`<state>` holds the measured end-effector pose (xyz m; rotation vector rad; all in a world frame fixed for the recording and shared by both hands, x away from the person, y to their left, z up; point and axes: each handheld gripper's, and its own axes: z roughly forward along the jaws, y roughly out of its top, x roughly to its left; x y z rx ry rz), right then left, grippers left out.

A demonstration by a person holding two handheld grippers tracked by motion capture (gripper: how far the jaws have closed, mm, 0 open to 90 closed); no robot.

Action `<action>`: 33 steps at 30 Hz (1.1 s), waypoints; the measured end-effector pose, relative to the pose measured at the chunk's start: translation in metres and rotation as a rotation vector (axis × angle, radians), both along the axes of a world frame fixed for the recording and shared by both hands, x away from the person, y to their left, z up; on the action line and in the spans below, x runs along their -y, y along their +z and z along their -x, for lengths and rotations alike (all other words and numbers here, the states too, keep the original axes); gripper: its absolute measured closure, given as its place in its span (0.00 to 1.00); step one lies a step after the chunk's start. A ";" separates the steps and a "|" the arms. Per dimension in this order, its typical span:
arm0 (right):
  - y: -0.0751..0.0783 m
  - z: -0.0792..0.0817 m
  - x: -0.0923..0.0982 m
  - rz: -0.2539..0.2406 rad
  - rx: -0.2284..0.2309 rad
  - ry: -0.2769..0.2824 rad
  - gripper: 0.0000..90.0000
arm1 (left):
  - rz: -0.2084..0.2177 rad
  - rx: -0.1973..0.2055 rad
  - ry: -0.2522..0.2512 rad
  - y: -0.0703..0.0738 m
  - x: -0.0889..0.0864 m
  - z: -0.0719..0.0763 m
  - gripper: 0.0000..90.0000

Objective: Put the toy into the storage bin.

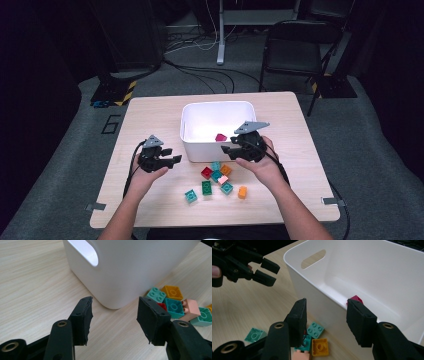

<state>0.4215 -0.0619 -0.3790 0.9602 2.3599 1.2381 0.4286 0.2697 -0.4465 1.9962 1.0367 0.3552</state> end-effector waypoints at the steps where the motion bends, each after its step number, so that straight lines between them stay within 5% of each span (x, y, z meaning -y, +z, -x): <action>1: -0.003 0.003 -0.001 0.003 0.001 0.005 0.56 | 0.001 0.001 0.001 0.000 -0.001 0.000 0.50; 12: -0.036 0.023 -0.016 0.028 0.013 0.053 0.58 | 0.029 0.001 0.056 0.002 -0.015 -0.002 0.49; 20: -0.058 0.028 -0.021 -0.020 -0.023 0.042 0.58 | 0.036 -0.001 0.075 0.001 -0.020 -0.004 0.49; 33: -0.086 0.037 -0.039 -0.003 -0.054 0.067 0.57 | 0.044 0.000 0.091 0.001 -0.027 -0.006 0.49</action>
